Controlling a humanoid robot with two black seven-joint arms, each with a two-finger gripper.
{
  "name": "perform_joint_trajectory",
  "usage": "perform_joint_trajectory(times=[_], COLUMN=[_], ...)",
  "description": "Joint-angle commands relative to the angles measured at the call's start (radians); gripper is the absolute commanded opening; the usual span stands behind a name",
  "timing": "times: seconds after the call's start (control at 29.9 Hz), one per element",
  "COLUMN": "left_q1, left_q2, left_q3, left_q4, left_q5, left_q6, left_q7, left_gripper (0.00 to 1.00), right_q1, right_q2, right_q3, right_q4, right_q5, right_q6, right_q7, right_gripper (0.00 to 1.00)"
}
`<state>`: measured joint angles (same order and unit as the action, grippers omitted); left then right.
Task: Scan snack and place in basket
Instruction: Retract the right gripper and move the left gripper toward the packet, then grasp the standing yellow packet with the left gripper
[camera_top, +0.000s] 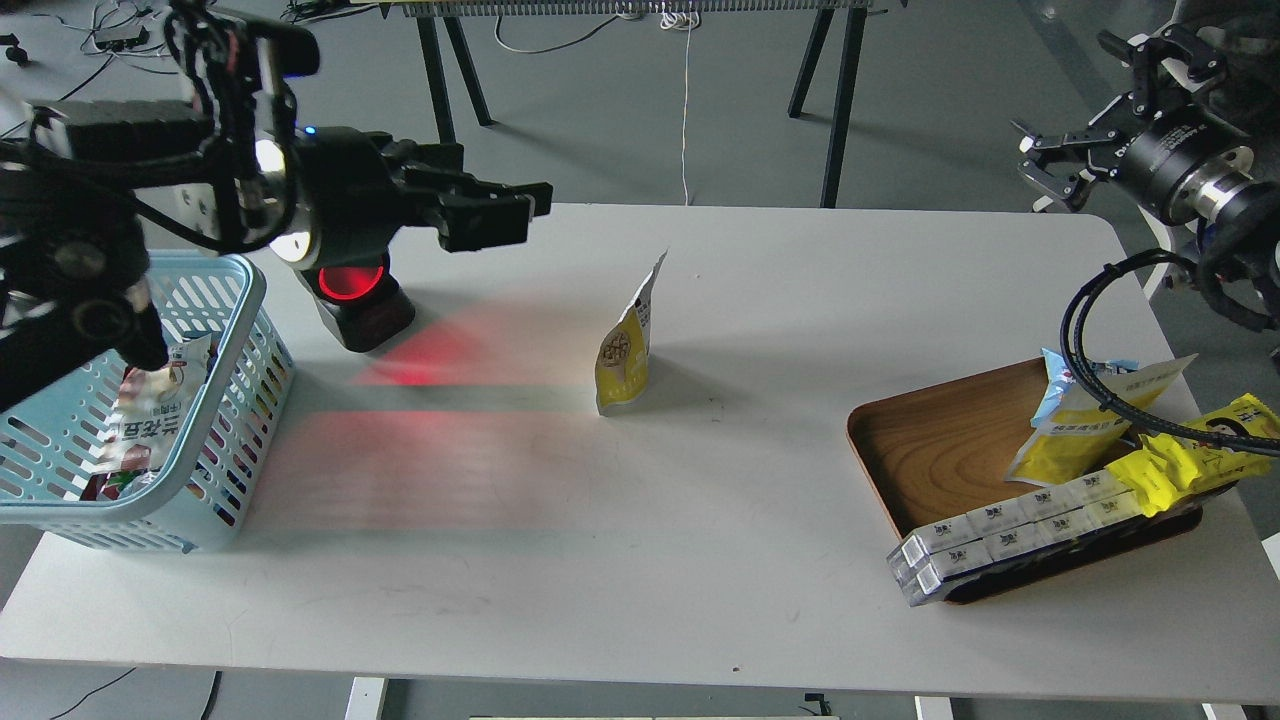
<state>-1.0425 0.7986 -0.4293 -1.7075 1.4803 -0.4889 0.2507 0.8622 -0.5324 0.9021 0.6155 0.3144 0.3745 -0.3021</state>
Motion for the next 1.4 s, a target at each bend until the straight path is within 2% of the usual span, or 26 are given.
perform_joint_trajectory(times=[0.0, 0.13, 0.17, 0.27, 0.4, 0.54, 0.87, 1.07, 1.37], left_q1=[-0.008, -0.004, -0.004, -0.001, 0.002, 0.004, 0.055, 0.104, 0.090], left_q2=[-0.110, -0.234, -0.258, -0.317, -0.375, -0.424, -0.461, -0.463, -0.483], left_q3=[0.050, 0.054, 0.054, 0.055, 0.073, 0.092, 0.093, 0.093, 0.086], left_q4=[0.000, 0.012, 0.012, 0.025, 0.091, 0.157, 0.330, 0.344, 0.347], left_q5=[0.050, 0.093, 0.098, 0.100, 0.116, 0.198, 0.343, 0.393, 0.391], left_q6=[0.000, 0.000, 0.000, 0.000, 0.000, 0.000, 0.000, 0.000, 0.000], left_q7=[0.109, 0.225, 0.238, 0.238, 0.238, 0.238, 0.238, 0.238, 0.238], left_gripper=[1.00, 1.00, 1.00, 1.00, 1.00, 1.00, 0.99, 0.97, 0.97], right_q1=[-0.006, -0.008, -0.008, -0.011, -0.006, -0.003, 0.004, 0.009, 0.006], right_q2=[-0.003, 0.006, 0.008, 0.012, 0.028, 0.028, 0.028, 0.028, 0.031], right_q3=[-0.006, -0.008, -0.009, -0.018, -0.035, -0.035, -0.031, -0.029, -0.031], right_q4=[0.000, 0.003, 0.001, 0.001, 0.006, 0.018, 0.038, 0.038, 0.038], right_q5=[0.000, 0.000, 0.000, -0.003, -0.005, -0.005, -0.005, -0.005, -0.005], right_q6=[-0.002, -0.003, -0.003, -0.005, -0.009, -0.006, -0.009, -0.009, -0.011], right_q7=[0.000, 0.000, 0.000, 0.001, 0.026, 0.027, 0.029, 0.029, 0.029], right_gripper=[0.96, 0.96, 0.96, 0.96, 0.96, 0.96, 0.96, 0.96, 0.96])
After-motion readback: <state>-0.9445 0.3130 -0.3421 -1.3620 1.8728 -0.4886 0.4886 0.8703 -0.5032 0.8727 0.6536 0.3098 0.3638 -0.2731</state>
